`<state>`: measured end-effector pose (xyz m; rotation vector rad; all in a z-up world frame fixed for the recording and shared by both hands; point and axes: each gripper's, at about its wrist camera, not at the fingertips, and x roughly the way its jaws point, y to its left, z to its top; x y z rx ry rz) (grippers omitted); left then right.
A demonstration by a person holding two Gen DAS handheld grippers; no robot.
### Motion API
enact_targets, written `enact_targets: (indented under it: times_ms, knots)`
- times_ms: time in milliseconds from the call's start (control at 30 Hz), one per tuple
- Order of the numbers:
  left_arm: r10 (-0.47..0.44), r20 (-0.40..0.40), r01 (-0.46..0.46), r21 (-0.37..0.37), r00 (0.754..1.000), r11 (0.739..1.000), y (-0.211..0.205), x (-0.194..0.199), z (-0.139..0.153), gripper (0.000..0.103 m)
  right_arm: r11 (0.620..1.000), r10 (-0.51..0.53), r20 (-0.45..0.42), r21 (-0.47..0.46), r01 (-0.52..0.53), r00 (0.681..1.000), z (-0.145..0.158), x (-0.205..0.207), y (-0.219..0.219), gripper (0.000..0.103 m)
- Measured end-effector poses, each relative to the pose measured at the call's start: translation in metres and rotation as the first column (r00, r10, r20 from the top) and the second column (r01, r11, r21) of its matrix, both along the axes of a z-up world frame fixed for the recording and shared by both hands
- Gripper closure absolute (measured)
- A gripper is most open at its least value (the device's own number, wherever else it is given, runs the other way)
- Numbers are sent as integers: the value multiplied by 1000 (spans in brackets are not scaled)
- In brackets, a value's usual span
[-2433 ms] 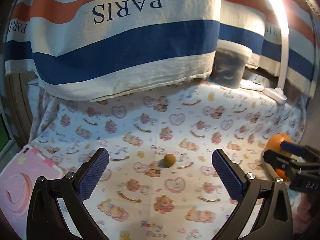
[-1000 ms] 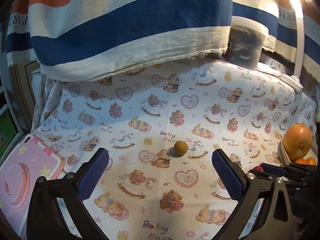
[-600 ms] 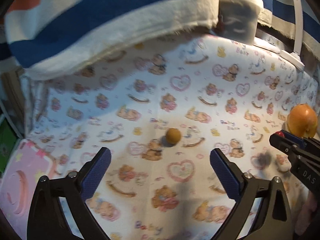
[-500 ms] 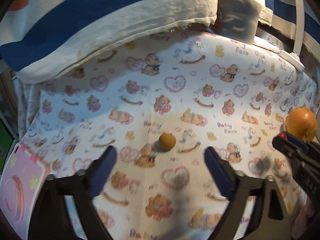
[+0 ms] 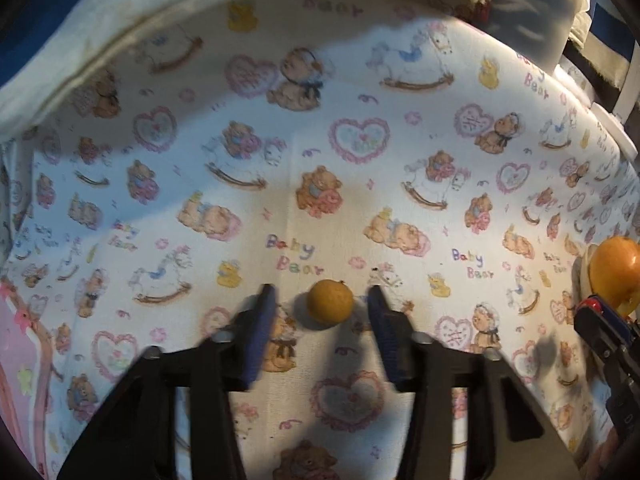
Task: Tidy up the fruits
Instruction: 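Grasp the small brown fruit with the left tool while the right tool grasps the red tomato, then carry the brown fruit and red tomato over the cream plate with both tools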
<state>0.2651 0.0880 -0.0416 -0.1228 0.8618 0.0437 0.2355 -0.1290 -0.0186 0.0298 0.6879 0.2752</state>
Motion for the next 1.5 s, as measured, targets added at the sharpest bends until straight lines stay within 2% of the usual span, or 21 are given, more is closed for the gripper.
enact_targets:
  times_ms: [67,133,267,467,600,700,900,1033,1167,1233,1333,1400,1500]
  knots:
    - [-15,5,15,-20,1000,1000,1,1,-1,80,1000,-8,-5,12,8,1000,-1,1,-3,76]
    - [-26,26,27,-12,999,1000,-1,-3,2,80,1000,-11,-10,16,12,1000,-2,1,-5,75]
    - [-67,81,62,59,994,996,-14,-25,12,80,1000,-15,-14,18,15,1000,-2,2,-5,75]
    - [-127,196,107,112,972,988,-40,-71,33,80,1000,-6,31,-12,6,1000,5,-11,-5,75]
    - [-178,282,141,147,943,979,-58,-106,48,80,1000,20,64,-1,-20,998,18,-30,-14,75]
    - [-204,347,165,139,915,976,-70,-120,65,80,999,33,148,-32,-29,989,31,-56,-30,75]
    - [-257,476,223,127,841,966,-104,-150,84,80,999,3,292,-44,11,956,44,-100,-77,75]
    - [-324,474,314,102,819,944,-133,-148,88,80,998,-47,337,-20,57,940,49,-121,-114,75]
    - [-380,469,369,118,798,922,-168,-144,81,80,995,-94,342,-4,101,935,47,-127,-141,75]
    - [-420,460,415,118,783,902,-185,-143,76,80,992,-115,347,1,123,931,44,-128,-153,75]
    - [-481,437,457,168,760,874,-214,-139,71,80,990,-138,318,6,144,938,38,-122,-165,75]
    - [-544,380,520,174,748,836,-231,-132,66,80,988,-152,289,18,154,945,36,-117,-171,75]
    - [-586,331,560,180,739,808,-248,-129,55,80,986,-166,253,30,164,953,35,-113,-179,75]
